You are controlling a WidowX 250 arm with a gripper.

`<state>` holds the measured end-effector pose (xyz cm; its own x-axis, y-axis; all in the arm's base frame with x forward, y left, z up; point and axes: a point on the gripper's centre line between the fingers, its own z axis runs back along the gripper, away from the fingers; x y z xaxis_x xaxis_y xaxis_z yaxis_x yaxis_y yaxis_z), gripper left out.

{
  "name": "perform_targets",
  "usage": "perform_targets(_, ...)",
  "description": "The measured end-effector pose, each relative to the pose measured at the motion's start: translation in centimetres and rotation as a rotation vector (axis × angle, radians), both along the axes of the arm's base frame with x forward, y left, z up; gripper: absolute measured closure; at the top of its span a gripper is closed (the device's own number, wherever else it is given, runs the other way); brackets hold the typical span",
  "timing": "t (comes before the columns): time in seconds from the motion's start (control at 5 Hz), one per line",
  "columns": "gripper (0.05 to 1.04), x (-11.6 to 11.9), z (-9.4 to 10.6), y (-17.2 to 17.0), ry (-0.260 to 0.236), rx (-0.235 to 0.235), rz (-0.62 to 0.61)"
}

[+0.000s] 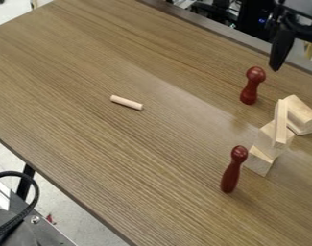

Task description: Move the red object from bottom to the center of the table

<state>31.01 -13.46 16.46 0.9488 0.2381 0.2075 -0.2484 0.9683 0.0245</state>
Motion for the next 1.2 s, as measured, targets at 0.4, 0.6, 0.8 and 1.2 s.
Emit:
perform_targets(0.4, 0.083, -2.3, -2.8, 1.8, 0.089, -0.013, -0.005)
perform_targets(0.6, 0.083, -4.1, -2.6, 3.5, 0.062, -0.015, -0.008)
perform_targets(0.8, 0.083, -5.6, -3.4, 3.8, 0.052, -0.04, -0.044)
perform_targets(1.2, 0.083, -5.9, -5.4, 2.8, 0.102, -0.069, -0.151)
